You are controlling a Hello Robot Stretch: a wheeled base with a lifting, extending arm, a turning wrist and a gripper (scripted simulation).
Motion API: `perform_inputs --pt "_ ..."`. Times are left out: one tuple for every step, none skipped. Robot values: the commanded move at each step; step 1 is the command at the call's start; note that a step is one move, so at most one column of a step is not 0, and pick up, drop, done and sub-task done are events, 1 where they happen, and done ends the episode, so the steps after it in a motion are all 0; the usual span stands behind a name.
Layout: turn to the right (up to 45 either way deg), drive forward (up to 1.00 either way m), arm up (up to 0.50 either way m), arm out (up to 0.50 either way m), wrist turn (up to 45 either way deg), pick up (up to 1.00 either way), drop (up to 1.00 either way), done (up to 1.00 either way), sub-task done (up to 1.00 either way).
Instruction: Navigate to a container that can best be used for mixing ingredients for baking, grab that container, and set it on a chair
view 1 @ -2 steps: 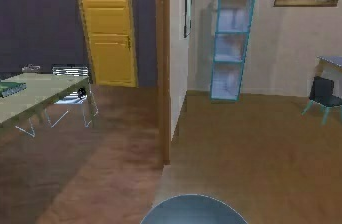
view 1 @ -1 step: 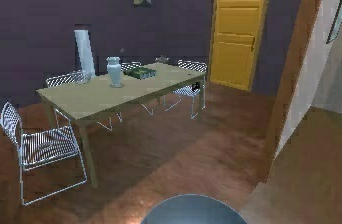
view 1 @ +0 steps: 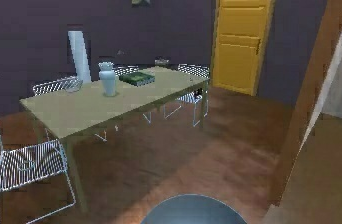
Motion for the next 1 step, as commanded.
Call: perform_inputs --pt "-45.0 0.0 0.0 0.0 0.0 0.0 0.0 0.0 0.0"
